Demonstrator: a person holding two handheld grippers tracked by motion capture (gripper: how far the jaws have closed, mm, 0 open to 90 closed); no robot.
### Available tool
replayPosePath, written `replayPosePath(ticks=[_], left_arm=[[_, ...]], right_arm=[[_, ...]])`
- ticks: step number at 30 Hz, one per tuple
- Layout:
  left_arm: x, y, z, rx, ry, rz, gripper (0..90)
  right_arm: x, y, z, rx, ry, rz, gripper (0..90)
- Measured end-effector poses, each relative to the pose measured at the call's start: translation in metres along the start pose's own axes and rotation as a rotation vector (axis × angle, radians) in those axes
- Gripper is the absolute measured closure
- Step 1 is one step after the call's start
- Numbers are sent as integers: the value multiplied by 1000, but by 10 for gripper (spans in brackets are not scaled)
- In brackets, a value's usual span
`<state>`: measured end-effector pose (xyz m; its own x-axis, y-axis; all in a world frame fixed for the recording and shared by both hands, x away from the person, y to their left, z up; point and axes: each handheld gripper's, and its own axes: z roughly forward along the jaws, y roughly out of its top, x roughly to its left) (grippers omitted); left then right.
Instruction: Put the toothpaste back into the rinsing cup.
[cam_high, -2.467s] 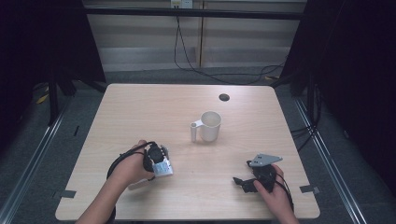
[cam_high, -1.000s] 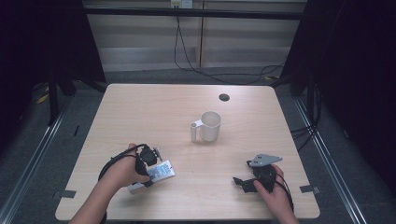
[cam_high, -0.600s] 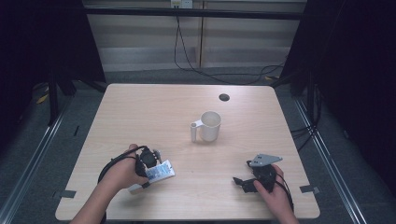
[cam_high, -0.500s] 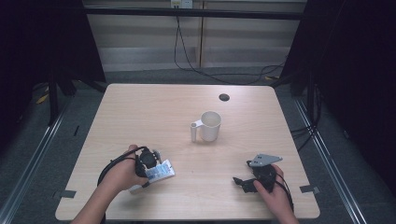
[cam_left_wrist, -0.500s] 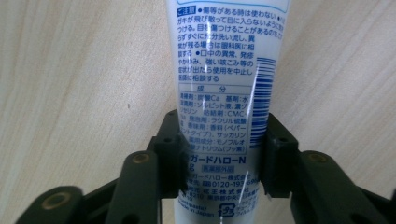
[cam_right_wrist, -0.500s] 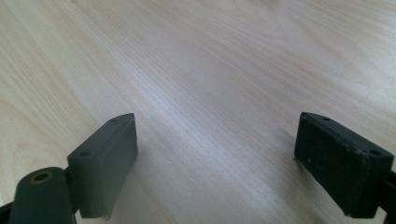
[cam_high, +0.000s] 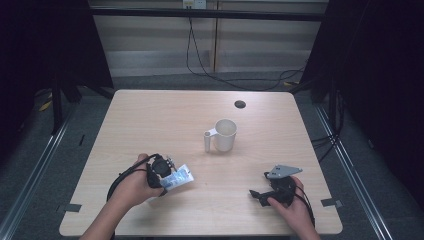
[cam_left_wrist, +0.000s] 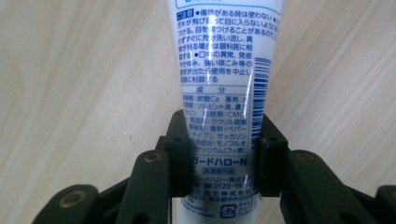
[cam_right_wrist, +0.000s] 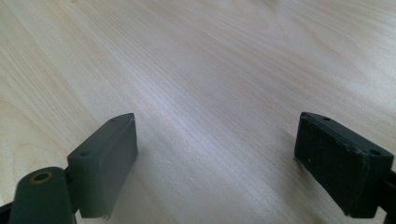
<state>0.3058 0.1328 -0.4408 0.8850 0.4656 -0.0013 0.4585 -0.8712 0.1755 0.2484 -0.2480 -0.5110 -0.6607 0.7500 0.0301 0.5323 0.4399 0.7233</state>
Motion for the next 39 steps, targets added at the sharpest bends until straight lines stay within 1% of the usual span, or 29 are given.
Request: replayPosePath(ticks=[1,3,6,7,8,9,10,11,12,13,14,16,17,19,21,23,24,25,26,27,28,30,31,32,33,34,37,38,39], left_arm=[[-2,3,-3,-7,6,13,651],[-7,8,-5,-28,16,23,651],[-11,15,-6,-62,0,42,651],[-13,18,-6,-75,-1,41,651],[-13,19,-6,-80,0,46,651],[-14,22,-5,-74,0,53,651],[-15,23,-3,-82,1,42,651],[-15,24,-3,-75,-2,53,650],[-15,25,-2,-79,-1,46,651],[-15,26,-2,-78,6,54,651],[-15,27,-2,-87,14,51,651],[-15,29,-3,-98,18,44,651],[-15,30,-4,-99,13,45,651],[-16,32,-5,-108,6,37,650],[-16,34,-6,-118,14,36,651],[-15,36,-7,-120,19,39,651],[-16,36,-7,-133,21,30,651],[-16,37,-8,-136,19,32,651],[-16,37,-8,-141,14,25,651],[-17,38,-8,-148,16,28,651],[-17,39,-9,-154,15,25,651],[-18,41,-9,-171,17,21,651],[-18,42,-9,-177,17,20,651],[-17,43,-10,-181,15,27,651],[-18,44,-10,-190,14,18,651],[-18,45,-11,-196,12,18,651],[-20,48,-11,-207,10,19,651],[-21,49,-11,-210,10,19,651],[-22,50,-10,-217,10,12,651]], right_arm=[[0,0,0,2,0,1,128],[0,0,0,2,-1,2,129],[1,0,-1,2,-6,0,134],[1,0,-1,1,-5,1,136],[1,0,-1,-3,-5,2,149],[2,-1,-1,-4,-7,3,159],[3,-1,-2,-6,-10,13,169],[3,-1,-2,-9,-16,19,186],[4,-2,-3,-16,-17,27,212],[4,-2,-4,-24,-11,38,227],[3,-2,-4,-36,2,54,220],[3,0,-4,-78,51,126,213],[3,1,-5,-89,76,165,212],[3,3,-5,-110,102,223,212],[5,8,-5,-126,110,266,217],[6,13,-4,-144,116,287,216],[7,16,-3,-150,126,294,216],[7,18,-2,-156,139,308,216],[8,21,0,-166,154,319,217],[9,23,1,-167,176,326,229],[10,26,3,-167,205,341,238],[14,31,6,-175,251,350,238],[16,34,7,-181,264,355,236],[19,39,9,-199,291,369,234],[19,39,9,-199,291,369,234],[20,40,10,-213,300,375,235],[23,48,12,-240,334,424,245],[23,50,12,-253,341,432,253],[23,53,13,-272,370,449,269]])
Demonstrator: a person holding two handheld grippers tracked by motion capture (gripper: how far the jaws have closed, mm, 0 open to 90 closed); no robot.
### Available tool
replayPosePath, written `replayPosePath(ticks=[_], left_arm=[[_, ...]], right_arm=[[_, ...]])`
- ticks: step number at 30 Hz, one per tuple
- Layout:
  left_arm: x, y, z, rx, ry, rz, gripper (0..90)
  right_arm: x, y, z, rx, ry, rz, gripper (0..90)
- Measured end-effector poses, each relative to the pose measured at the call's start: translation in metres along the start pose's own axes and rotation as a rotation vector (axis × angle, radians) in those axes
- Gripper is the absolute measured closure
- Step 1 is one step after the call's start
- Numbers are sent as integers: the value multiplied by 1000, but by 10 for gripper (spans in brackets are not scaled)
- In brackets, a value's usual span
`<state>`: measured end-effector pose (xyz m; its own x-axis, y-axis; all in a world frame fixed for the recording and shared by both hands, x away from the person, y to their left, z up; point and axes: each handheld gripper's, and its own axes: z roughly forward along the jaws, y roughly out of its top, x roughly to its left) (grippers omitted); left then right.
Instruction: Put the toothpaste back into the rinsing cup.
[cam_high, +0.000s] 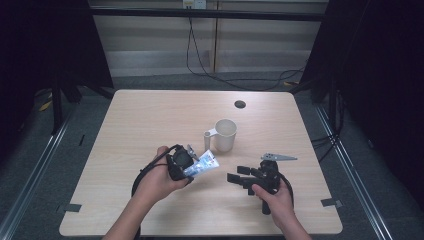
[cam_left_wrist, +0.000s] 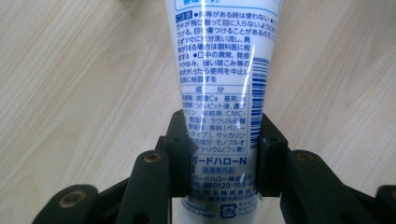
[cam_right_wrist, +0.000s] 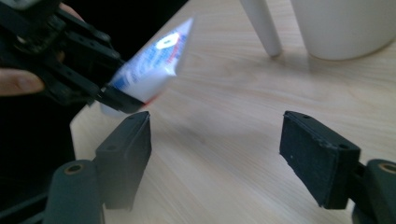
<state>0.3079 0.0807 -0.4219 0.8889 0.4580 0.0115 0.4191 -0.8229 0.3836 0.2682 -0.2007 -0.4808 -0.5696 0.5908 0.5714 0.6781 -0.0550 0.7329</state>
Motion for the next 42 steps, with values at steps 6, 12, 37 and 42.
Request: replayPosePath(ticks=[6,12,37,42], left_arm=[[-3,7,0,-26,-9,0,651],[-10,18,2,-39,-21,5,650],[-39,43,8,-128,17,-46,578],[-35,41,12,-211,-11,-23,459]], right_arm=[[3,4,7,-24,47,56,269],[4,5,18,-62,88,142,287],[14,18,28,-209,72,352,710],[23,27,18,-207,32,218,749]])
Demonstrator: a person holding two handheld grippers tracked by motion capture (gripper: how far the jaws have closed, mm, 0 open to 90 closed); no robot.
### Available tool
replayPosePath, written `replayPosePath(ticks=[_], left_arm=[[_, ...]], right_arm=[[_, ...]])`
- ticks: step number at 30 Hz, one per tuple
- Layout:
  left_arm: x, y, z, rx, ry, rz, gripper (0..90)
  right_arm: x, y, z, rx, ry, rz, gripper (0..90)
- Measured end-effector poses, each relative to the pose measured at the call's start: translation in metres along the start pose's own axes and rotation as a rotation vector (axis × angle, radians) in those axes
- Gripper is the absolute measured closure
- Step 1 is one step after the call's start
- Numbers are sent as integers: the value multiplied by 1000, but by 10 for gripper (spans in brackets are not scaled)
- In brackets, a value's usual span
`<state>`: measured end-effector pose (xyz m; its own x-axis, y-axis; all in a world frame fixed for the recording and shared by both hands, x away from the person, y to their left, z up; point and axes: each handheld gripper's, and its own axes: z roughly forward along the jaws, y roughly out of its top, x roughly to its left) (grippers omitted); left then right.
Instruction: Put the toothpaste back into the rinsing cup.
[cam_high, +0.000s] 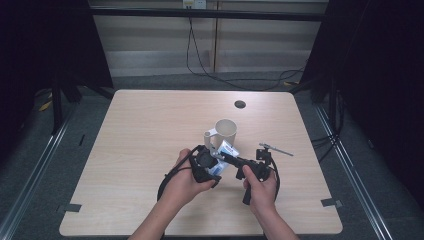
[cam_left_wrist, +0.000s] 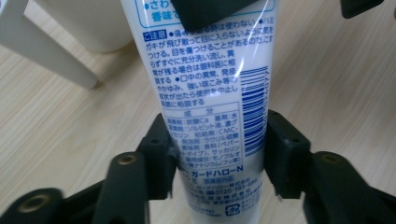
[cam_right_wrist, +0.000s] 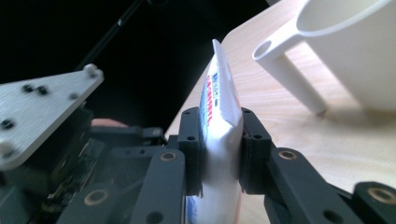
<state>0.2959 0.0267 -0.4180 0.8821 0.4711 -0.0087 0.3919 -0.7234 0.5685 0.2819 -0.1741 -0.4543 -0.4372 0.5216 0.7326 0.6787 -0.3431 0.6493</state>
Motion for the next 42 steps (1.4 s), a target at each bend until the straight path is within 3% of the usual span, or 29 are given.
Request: replayPosePath(ticks=[1,3,4,8,10,13,17,20,27,33,37,42], left_arm=[[2,-2,1,-30,-16,12,451],[4,-6,2,-49,-26,-9,324],[4,-9,4,-51,-26,1,324],[7,-23,10,-79,-36,-15,258],[9,-31,13,-86,-46,-17,264],[11,-41,18,-107,-32,-11,250],[17,-52,22,-129,-22,-24,230],[21,-58,25,-157,-16,-50,224],[28,-72,33,-166,-13,-91,194],[33,-81,34,-159,4,-75,185],[34,-86,35,-167,4,-93,184],[33,-90,38,-162,9,-72,184]], right_arm=[[1,1,-1,-3,1,-14,749],[3,7,-5,-10,11,-87,749],[3,7,-5,-10,11,-87,749],[6,14,-10,-19,-29,-183,747],[5,18,-12,-20,-35,-205,746],[2,23,-16,-19,-48,-231,744],[3,31,-21,-8,-88,-314,743],[3,38,-25,-4,-97,-348,742],[5,48,-28,20,-118,-422,741],[6,57,-29,30,-129,-467,739],[8,65,-30,36,-143,-483,739],[11,75,-32,32,-155,-505,738]])
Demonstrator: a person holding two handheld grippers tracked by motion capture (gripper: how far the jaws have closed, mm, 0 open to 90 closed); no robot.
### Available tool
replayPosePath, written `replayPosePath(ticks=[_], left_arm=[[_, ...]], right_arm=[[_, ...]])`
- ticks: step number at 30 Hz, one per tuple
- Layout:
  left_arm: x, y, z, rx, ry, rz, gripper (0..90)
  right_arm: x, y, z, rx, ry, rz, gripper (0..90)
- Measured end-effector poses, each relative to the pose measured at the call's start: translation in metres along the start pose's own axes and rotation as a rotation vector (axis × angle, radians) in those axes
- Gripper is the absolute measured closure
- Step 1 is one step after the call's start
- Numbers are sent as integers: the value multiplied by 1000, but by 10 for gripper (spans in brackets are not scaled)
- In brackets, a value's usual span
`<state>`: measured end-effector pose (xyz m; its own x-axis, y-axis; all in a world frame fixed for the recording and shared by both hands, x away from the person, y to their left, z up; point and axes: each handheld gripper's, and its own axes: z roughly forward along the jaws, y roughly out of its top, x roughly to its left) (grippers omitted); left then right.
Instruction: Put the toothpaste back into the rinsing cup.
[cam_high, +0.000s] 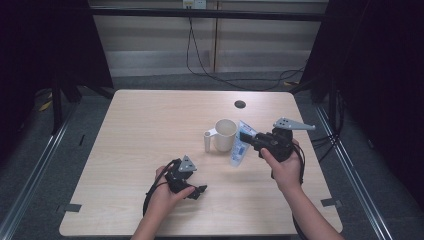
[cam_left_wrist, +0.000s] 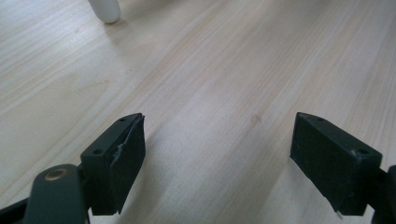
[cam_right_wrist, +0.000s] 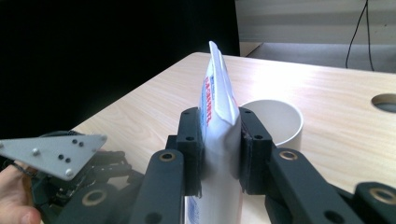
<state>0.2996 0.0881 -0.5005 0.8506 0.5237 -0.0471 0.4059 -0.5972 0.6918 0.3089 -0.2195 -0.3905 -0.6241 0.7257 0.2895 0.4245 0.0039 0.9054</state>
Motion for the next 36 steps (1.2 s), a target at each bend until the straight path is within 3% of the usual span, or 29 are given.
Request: replayPosePath(ticks=[5,7,12,36], left_arm=[[0,-2,2,-7,-5,-8,184],[0,-4,3,-17,5,18,179],[-1,-8,4,-30,-16,50,126],[-2,-8,5,-39,-20,49,105]], right_arm=[[-3,9,-1,-4,-21,-11,738],[-4,11,-1,-4,-21,-9,738],[-5,19,-2,-13,-40,-32,738],[-15,62,1,-53,-87,-72,738]])
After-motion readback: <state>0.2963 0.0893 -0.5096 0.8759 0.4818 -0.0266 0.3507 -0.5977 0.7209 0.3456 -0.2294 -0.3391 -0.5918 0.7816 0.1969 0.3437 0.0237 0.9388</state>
